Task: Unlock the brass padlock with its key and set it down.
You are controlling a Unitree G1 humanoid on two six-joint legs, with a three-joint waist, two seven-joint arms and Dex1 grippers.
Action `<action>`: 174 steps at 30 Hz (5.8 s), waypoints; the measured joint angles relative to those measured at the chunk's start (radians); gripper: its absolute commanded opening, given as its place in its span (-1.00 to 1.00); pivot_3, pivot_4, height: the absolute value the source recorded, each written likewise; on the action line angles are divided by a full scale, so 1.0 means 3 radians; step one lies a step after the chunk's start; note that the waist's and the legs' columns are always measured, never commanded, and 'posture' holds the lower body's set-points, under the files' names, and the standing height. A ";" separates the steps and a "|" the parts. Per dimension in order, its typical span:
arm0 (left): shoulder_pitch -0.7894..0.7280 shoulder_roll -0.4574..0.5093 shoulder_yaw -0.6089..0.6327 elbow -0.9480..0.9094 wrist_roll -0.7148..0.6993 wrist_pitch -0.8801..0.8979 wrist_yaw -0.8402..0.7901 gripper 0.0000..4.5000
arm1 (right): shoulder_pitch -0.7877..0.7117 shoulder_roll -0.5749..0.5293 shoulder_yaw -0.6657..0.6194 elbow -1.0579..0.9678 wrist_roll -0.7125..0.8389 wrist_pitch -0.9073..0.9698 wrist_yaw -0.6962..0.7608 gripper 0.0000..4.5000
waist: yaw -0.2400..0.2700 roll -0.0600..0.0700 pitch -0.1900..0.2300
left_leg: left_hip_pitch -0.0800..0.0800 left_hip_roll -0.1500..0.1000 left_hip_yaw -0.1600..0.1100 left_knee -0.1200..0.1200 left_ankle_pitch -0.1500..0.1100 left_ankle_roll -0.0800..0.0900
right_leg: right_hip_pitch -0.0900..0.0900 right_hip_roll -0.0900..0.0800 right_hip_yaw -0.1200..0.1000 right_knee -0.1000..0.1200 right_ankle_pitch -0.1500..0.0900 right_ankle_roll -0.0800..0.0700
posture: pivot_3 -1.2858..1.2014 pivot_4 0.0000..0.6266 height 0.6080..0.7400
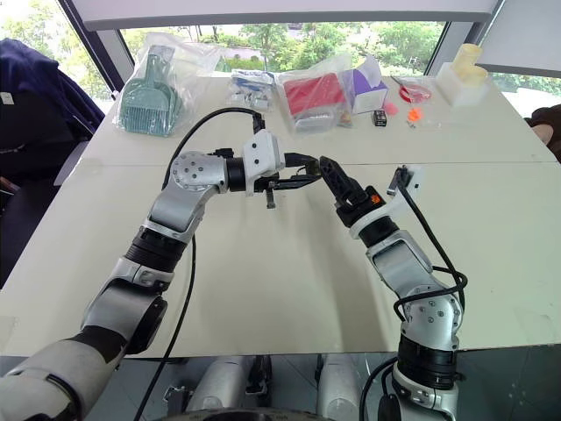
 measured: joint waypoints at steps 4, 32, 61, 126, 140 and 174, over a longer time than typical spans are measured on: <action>0.0000 -0.0004 -0.0004 0.0000 -0.0006 0.0006 0.0020 -0.66 | -0.0006 0.0013 0.0011 0.0000 0.0043 -0.0038 -0.0011 0.17 | 0.0000 0.0000 0.0000 | 0.0000 0.0000 0.0000 0.0000 0.0002 -0.0003 | 0.0000 0.0000 0.0000 0.0000 0.0000 0.0000 | 0.03 -0.52 0.93; 0.0007 0.0294 -0.0343 0.0519 0.1724 -0.2367 0.1876 -0.66 | -0.0211 0.0215 0.0162 0.0154 0.0391 -0.0272 -0.0313 -0.99 | 0.0007 0.0001 0.0000 | 0.0001 0.0001 0.0000 -0.0003 0.0008 -0.0014 | 0.0001 -0.0001 0.0000 0.0000 0.0001 0.0000 | 0.03 -0.52 0.93; -0.0178 0.0075 -0.0306 0.0167 0.0101 -0.1596 0.0272 -0.66 | 0.0042 -0.1170 -0.0028 -0.0109 0.0430 0.0060 0.0818 0.98 | 0.0012 0.0002 0.0001 | 0.0003 0.0002 0.0002 0.0001 -0.0001 0.0003 | 0.0006 -0.0003 0.0000 -0.0007 0.0000 0.0000 | 0.03 -0.52 0.93; -0.0572 -0.0155 0.0006 0.1183 -0.0160 -0.0857 0.0114 0.72 | 0.0042 -0.1225 0.0066 -0.0191 0.0443 0.0157 0.0670 -1.00 | 0.0013 0.0002 0.0001 | 0.0003 0.0000 0.0000 0.0003 -0.0002 0.0004 | 0.0009 -0.0002 0.0000 -0.0008 0.0000 0.0001 | 0.03 -0.52 0.93; -0.0610 -0.0130 0.0038 0.1392 -0.0067 -0.0871 0.0310 0.72 | 0.0104 -0.1182 0.0078 -0.0192 0.0443 0.0139 0.0670 -1.00 | 0.0009 0.0001 0.0002 | 0.0004 0.0001 0.0000 0.0003 -0.0002 0.0005 | 0.0009 -0.0002 0.0000 -0.0008 0.0000 0.0001 | 0.03 -0.52 0.93; 0.1273 0.1063 0.0304 -0.1275 -0.1112 0.1964 -0.0032 0.73 | 0.0176 -0.2022 0.0239 0.0821 -0.0863 0.0904 0.1057 0.98 | 0.0015 0.0007 0.0002 | 0.0003 -0.0003 0.0000 0.0001 0.0011 -0.0019 | 0.0012 -0.0003 0.0001 -0.0012 -0.0004 -0.0002 | 0.03 -0.52 0.93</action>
